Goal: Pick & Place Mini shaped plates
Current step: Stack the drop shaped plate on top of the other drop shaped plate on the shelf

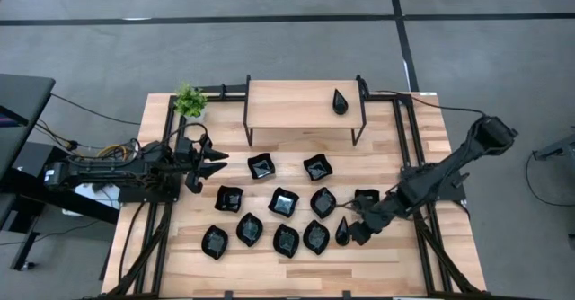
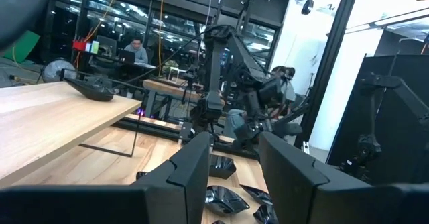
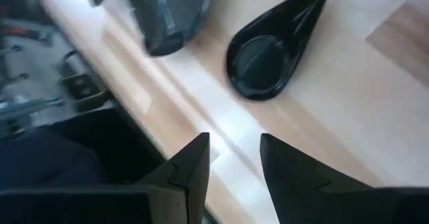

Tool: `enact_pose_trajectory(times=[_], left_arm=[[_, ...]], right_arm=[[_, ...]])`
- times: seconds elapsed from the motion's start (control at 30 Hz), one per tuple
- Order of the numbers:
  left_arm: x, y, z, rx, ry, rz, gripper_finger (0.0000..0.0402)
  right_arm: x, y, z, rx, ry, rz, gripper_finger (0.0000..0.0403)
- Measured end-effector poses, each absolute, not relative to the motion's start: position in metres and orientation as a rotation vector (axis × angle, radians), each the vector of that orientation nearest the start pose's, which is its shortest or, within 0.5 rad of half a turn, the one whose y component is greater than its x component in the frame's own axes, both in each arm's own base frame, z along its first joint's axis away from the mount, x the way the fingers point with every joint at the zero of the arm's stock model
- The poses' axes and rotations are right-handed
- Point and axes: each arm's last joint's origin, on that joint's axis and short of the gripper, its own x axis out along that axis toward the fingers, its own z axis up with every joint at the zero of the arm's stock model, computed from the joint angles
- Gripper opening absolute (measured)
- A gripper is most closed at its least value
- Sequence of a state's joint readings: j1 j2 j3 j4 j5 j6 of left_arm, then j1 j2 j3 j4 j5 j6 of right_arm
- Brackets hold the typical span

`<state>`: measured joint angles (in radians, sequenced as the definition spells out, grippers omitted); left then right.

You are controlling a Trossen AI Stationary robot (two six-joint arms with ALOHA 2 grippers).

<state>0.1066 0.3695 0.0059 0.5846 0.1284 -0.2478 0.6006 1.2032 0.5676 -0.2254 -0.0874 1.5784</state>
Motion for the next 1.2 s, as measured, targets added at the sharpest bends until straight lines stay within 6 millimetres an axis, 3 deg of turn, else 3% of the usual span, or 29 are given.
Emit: enact_pose_trajectory(times=[0.23,0.5,1.2], left_arm=[[0.118,0.009,0.189,-0.221,-0.211,-0.048,0.0132],[0.118,0.009,0.188,-0.222,-0.210,-0.048,0.0132],[0.118,0.009,0.189,-0.221,-0.211,-0.048,0.0132]], right_arm=[[0.193,0.136,0.165,1.149,1.193,-0.204,0.0128],[0.206,0.133,0.152,1.135,1.195,-0.298,0.0128],[0.210,0.114,0.147,1.129,1.174,-0.434,0.0128]])
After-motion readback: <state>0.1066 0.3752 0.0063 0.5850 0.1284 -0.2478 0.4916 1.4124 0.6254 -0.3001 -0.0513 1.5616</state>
